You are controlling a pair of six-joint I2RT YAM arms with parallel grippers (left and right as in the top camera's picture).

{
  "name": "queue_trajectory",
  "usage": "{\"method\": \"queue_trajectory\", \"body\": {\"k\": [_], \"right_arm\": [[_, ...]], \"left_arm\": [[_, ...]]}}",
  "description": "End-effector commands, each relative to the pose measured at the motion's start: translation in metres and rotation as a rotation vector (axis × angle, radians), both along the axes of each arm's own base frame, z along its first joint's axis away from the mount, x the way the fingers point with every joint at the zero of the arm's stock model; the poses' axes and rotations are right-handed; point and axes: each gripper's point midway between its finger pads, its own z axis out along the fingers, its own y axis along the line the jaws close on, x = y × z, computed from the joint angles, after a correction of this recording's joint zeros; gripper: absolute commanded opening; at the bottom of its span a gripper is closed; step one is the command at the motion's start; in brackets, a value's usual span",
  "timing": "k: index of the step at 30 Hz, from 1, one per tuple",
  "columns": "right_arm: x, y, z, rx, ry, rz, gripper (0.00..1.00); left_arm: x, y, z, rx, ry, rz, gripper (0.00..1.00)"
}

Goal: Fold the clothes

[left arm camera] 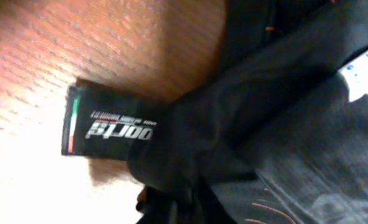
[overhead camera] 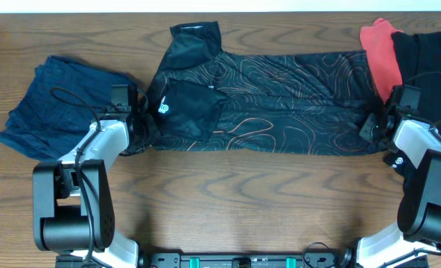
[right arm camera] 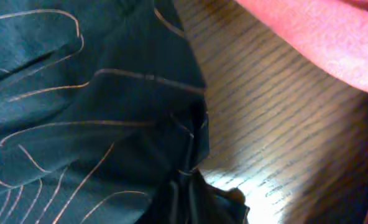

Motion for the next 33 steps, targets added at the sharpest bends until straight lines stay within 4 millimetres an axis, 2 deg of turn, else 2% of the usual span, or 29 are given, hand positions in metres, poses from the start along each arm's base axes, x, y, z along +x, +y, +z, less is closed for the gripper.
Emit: {"method": "queue_trajectory", "body": {"k": [1, 5, 10, 15, 19, 20, 21, 22, 23, 24, 26, 27, 30, 33], "right_arm": [[-0.046, 0.006, -0.034, 0.013, 0.178, -0.005, 0.01], [-0.075, 0.001, -0.030, -0.001, 0.279, -0.080, 0.01], [-0.115, -0.001, -0.015, 0.005, 0.401, -0.163, 0.01], [-0.133, 0.001, 0.007, 0.015, 0.429, -0.191, 0.01], [-0.125, -0.001, 0.026, 0.002, 0.345, -0.194, 0.02], [-0.119, 0.000, 0.030, 0.007, 0.307, -0.194, 0.11], [-0.115, 0.001, 0.032, 0.014, 0.285, -0.192, 0.23], [-0.112, 0.001, 0.034, 0.021, 0.264, -0.191, 0.37], [-0.109, 0.002, 0.036, 0.023, 0.248, -0.190, 0.44], [-0.108, 0.001, 0.037, 0.021, 0.241, -0.190, 0.47], [-0.105, 0.000, 0.037, 0.017, 0.228, -0.191, 0.49], [-0.104, -0.001, 0.037, 0.016, 0.223, -0.191, 0.46], [-0.096, -0.003, 0.038, 0.009, 0.190, -0.191, 0.30], [-0.089, -0.001, 0.038, 0.022, 0.162, -0.176, 0.29]], "left_arm": [[-0.033, 0.001, -0.025, 0.017, 0.143, -0.018, 0.06], [-0.057, 0.001, -0.027, 0.015, 0.239, -0.029, 0.06], [-0.095, 0.002, -0.021, 0.019, 0.387, -0.041, 0.06], [-0.125, 0.025, -0.004, 0.151, 0.492, -0.042, 0.06], [-0.127, 0.030, 0.011, 0.184, 0.465, -0.042, 0.06], [-0.124, 0.030, 0.016, 0.184, 0.440, -0.040, 0.08], [-0.122, 0.030, 0.018, 0.182, 0.425, -0.039, 0.17], [-0.121, 0.029, 0.021, 0.178, 0.409, -0.037, 0.37], [-0.119, 0.028, 0.023, 0.175, 0.397, -0.036, 0.45], [-0.118, 0.027, 0.025, 0.165, 0.384, -0.036, 0.48], [-0.117, 0.024, 0.029, 0.153, 0.365, -0.036, 0.49], [-0.116, 0.024, 0.032, 0.150, 0.355, -0.035, 0.49], [-0.112, 0.023, 0.039, 0.146, 0.317, -0.033, 0.49], [-0.107, 0.019, 0.047, 0.124, 0.266, -0.032, 0.49]]}}
